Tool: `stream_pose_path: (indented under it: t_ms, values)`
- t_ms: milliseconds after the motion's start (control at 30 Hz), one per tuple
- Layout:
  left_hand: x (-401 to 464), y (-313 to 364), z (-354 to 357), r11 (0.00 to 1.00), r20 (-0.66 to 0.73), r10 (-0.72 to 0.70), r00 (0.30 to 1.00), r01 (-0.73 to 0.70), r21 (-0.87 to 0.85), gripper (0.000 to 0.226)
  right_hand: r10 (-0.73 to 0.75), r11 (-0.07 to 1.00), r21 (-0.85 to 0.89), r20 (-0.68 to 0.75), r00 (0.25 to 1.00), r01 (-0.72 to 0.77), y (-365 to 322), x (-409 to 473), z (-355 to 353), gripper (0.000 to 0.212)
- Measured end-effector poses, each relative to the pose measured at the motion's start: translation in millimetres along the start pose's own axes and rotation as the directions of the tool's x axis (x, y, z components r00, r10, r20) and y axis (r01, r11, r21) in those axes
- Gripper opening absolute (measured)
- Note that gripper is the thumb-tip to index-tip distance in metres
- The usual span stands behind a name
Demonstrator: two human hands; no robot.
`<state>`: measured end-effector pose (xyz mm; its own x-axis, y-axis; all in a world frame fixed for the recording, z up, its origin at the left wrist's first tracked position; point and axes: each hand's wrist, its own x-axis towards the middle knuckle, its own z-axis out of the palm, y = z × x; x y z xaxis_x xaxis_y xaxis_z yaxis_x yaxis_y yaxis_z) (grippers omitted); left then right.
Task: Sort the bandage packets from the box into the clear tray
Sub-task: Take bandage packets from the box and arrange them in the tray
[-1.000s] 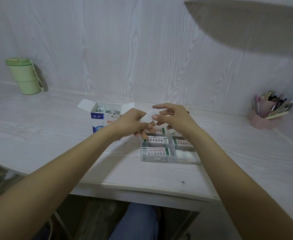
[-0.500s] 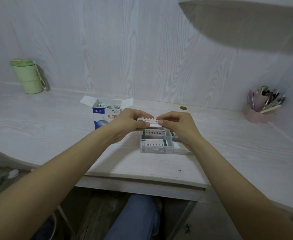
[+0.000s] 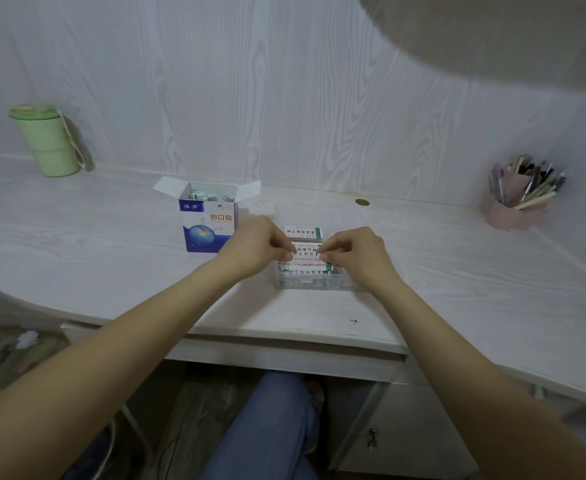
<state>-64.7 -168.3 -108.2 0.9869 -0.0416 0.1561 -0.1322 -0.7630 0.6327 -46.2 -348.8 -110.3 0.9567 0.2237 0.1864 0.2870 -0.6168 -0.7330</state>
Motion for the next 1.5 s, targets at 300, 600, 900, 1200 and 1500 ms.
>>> stream_pose_path:
  t_ms: [300,600,900,1200,1500]
  values:
    - [0.2,-4.4,6.8,0.985,0.036,0.006,0.999,-0.012,0.17,0.016,-0.081,0.949,-0.298,0.078,0.994,0.101,-2.3,0.3,8.5,0.012]
    - [3.7,-1.6,3.5,0.958,0.122,0.032,0.992,-0.066,0.28,0.021,-0.018,0.904,-0.42,0.139,0.99,0.076,-8.1,1.8,9.5,0.015]
    - [-1.9,0.3,-7.1,0.979,0.076,0.037,0.996,-0.052,0.197,0.017,0.015,0.914,-0.403,0.139,0.99,0.043,-13.5,6.6,4.9,0.017]
    - [-7.4,-2.1,-17.6,0.978,0.082,0.063,0.995,-0.078,0.193,0.019,0.121,0.889,-0.457,0.192,0.974,-0.021,-20.5,7.4,5.3,0.024]
    - [-4.5,-2.9,-8.9,0.974,0.135,0.062,0.989,-0.09,0.209,0.018,0.134,0.884,-0.466,0.198,0.971,-0.027,-24.4,3.4,6.2,0.021]
